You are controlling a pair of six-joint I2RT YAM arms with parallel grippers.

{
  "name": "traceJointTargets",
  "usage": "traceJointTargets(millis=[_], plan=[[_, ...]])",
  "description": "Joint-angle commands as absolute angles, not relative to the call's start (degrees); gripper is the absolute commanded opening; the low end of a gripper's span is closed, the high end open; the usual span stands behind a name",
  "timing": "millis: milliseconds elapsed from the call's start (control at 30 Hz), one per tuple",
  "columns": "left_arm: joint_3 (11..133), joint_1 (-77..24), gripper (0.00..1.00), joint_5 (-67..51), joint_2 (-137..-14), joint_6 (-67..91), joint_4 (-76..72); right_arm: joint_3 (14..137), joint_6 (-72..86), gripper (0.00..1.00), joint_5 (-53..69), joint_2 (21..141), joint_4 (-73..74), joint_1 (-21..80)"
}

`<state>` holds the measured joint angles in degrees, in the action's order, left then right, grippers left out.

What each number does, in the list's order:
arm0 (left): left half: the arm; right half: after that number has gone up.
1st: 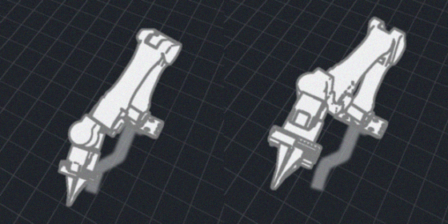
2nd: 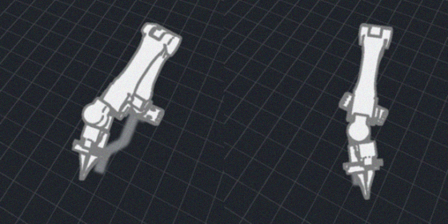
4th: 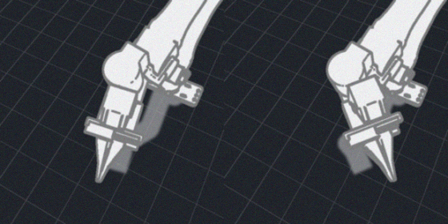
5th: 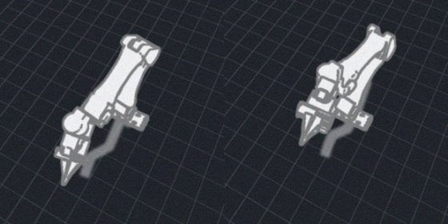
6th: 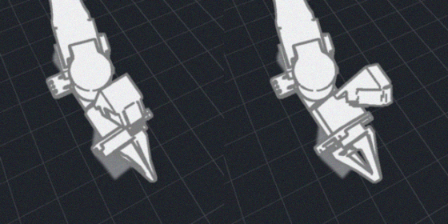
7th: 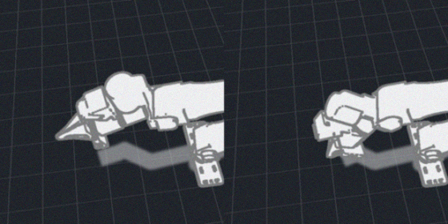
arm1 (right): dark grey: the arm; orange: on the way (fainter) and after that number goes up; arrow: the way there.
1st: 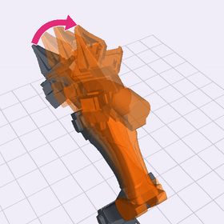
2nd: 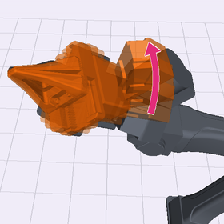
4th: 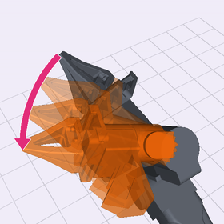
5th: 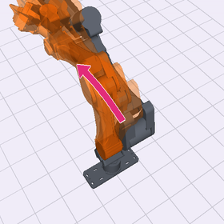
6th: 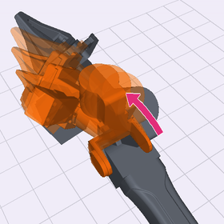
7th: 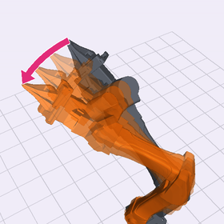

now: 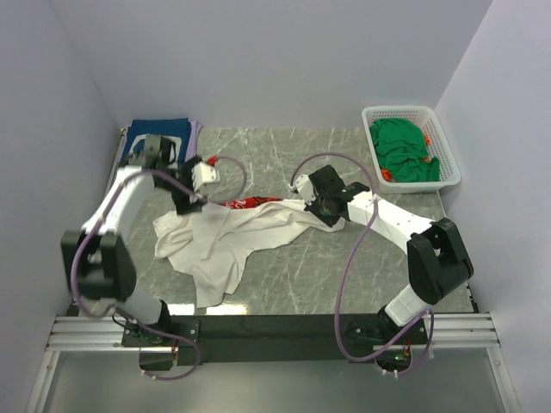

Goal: Fold and stack the t-shirts
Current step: Flatten the tshirt out

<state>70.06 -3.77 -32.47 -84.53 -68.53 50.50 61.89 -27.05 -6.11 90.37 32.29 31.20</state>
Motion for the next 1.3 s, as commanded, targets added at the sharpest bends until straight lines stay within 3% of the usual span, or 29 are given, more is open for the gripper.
traceJointTargets(millis=[0, 67, 200, 500, 900, 1000, 1267], plan=[[87.42, -3.78, 0.95, -38.84, -96.98, -82.25, 64.23, 64.25, -26.37, 0.0, -1.94, 90.88, 35.33, 30.94], [95.14, -4.48, 0.93, -39.72, -101.58, -84.98, 67.57, 64.34, -25.58, 0.0, -1.06, 91.14, 35.68, 30.94], [98.52, -7.38, 0.9, -37.71, -108.44, -90.25, 69.43, 64.42, -24.87, 0.0, -0.62, 91.58, 35.86, 30.76], [94.31, -12.65, 0.87, -34.9, -112.5, -96.94, 68.29, 63.9, -24.26, 0.0, -0.18, 91.58, 36.21, 30.15], [90.88, -15.12, 0.7, -31.21, -115.05, -99.14, 66.45, 63.11, -24.17, 0.0, -0.18, 92.28, 36.39, 28.83], [90.0, -15.82, 0.62, -30.85, -115.22, -99.49, 66.18, 62.93, -24.26, 0.0, -0.26, 92.28, 36.39, 28.48], [88.86, -14.86, 0.24, -32.87, -111.89, -97.3, 64.25, 63.1, -24.52, 0.0, -0.26, 92.46, 36.83, 28.04]])
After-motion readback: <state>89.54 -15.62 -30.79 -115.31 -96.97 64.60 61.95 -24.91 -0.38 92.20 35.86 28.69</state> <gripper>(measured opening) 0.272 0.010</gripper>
